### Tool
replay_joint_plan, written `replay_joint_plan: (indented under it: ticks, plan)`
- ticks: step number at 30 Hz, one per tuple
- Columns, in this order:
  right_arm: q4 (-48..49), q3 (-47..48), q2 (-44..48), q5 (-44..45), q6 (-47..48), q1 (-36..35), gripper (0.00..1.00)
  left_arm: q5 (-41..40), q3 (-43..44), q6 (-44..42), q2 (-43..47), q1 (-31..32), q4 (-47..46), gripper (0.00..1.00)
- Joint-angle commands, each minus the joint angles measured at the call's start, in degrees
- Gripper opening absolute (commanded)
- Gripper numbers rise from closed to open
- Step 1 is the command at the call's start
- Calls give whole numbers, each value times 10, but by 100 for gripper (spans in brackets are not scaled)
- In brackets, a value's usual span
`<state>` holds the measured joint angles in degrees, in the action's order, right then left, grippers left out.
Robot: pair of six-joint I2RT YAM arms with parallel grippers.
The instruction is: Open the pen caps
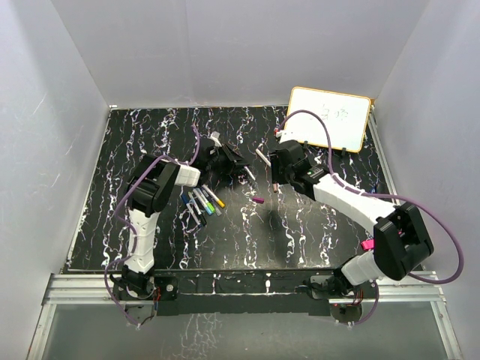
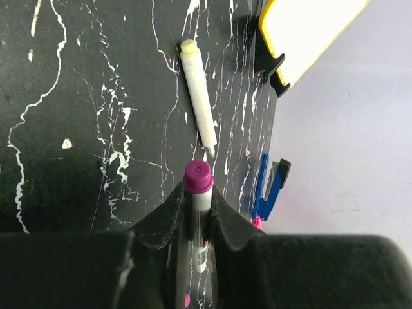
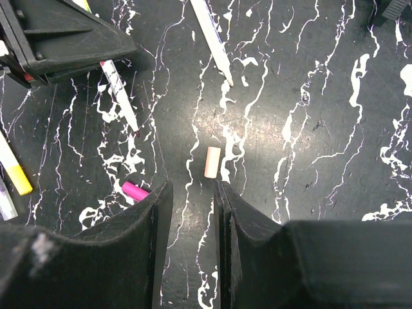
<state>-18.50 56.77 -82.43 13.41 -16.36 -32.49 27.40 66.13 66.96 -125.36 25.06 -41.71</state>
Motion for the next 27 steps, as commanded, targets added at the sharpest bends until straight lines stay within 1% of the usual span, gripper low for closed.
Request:
replay_joint_plan:
  ticks: [1, 8, 13, 17, 27]
  plan:
    - [15, 17, 30, 5, 8, 2, 30, -5, 18, -1, -1, 4, 12, 10]
    - [15, 15, 30, 2, 9, 3, 31, -4, 15, -5, -8, 6, 24, 12]
    - [15, 15, 27, -2, 9, 3, 31, -5, 14, -6, -10, 7, 31, 17]
    - [15, 15, 27, -3, 9, 4, 31, -5, 15, -8, -13, 7, 38, 24]
    - [15, 14, 30, -6, 10, 4, 31, -11, 0, -4, 0, 7, 31, 27]
